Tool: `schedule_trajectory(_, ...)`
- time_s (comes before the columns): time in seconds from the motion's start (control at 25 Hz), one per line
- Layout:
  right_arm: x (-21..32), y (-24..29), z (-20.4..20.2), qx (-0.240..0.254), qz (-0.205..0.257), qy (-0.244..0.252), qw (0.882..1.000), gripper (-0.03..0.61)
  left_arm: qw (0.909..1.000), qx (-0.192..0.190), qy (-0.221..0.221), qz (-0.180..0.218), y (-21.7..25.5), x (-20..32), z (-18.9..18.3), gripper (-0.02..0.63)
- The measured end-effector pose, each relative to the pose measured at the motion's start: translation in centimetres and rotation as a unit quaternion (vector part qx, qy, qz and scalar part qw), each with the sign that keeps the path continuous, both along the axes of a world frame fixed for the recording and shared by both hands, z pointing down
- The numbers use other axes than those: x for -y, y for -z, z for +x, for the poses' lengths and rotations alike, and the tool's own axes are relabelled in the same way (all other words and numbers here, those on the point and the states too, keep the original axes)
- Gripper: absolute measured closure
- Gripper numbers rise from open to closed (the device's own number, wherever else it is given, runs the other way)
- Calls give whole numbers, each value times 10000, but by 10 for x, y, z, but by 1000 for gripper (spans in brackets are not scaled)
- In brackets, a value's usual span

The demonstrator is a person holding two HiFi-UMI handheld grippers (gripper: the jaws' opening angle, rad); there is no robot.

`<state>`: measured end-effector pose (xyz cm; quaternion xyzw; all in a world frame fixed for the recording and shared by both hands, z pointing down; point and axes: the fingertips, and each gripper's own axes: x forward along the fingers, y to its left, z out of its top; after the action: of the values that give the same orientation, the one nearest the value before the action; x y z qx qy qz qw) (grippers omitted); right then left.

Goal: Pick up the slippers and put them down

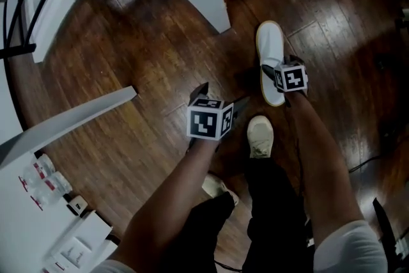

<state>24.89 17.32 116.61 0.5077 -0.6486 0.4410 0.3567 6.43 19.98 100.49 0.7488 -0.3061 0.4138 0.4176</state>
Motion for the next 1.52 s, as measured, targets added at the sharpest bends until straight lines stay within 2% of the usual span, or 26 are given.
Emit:
schedule_trajectory(0.16,-9,49,3,4,49,-68,10000,65,10000,13,59,43,36,-7,-5,72)
schedule_trajectory(0.36,-38,135,-12,-5,-9,284,9996,65,9997,175,167,31,104,-25,-37,72)
schedule_trajectory(0.52,-49,235,-29,166,148,480,9986,64,9986,294,394,183,187,-31,-75,72)
schedule_trajectory(0.76,-49,397,-65,203,444,1034,9934,66,9946,399,793,545,315,-34,-155,72)
schedule_trajectory(0.96,-81,551,-125,390,680,1568,9845,66,9912,256,1052,757,437,-89,-215,72)
schedule_trajectory(1.12,-101,671,-165,285,1153,1946,9737,66,9854,58,1404,964,520,-144,-261,72)
schedule_trajectory(1.36,-133,835,-202,-87,1877,2065,9602,66,9751,-170,1679,1441,618,-200,-323,72)
schedule_trajectory(1.52,-152,914,-213,128,2068,2112,9552,66,9645,-412,1914,1774,681,-208,-339,72)
